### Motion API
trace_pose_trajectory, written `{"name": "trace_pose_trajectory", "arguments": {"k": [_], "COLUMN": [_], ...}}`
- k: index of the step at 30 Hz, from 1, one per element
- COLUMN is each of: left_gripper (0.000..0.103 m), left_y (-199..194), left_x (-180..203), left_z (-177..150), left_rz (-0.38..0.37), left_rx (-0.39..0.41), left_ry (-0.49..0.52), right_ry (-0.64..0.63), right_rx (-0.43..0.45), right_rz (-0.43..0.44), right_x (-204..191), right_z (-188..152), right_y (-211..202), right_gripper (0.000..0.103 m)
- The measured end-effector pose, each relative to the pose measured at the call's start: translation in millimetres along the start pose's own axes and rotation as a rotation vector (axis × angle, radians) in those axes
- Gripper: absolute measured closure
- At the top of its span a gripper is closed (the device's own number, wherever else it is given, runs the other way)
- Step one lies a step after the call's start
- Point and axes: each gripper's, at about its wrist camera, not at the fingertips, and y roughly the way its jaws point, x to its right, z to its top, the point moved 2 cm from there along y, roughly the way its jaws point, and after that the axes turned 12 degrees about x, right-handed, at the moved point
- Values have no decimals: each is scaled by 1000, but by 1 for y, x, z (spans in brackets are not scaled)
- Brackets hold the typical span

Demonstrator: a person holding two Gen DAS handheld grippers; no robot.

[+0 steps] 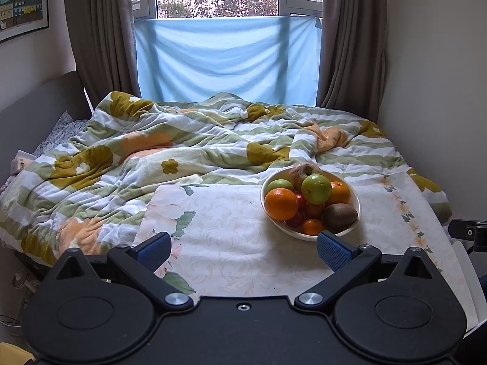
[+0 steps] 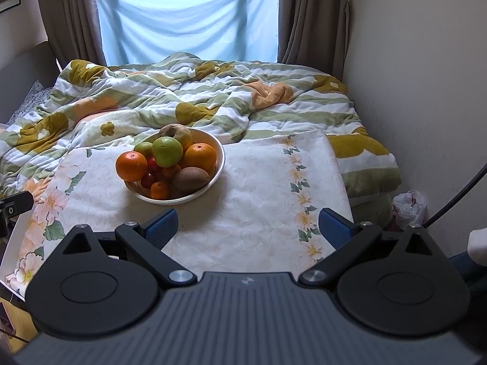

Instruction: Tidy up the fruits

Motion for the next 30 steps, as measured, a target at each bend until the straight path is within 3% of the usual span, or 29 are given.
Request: {"name": "trace_pose_trajectory", "arguments": {"k": [30], "left_gripper": [0], "left_y": [16], "left_x": [-1], "left_z": [3], "left_rz": [31], "left_rx": [-9], "left_ry": [-6], "right_ry": [11], "right_rx": [-11], "right_rz": [4], "right_x": [-2], "right_z": [2], "right_y": [6], "right_gripper": [0]}}
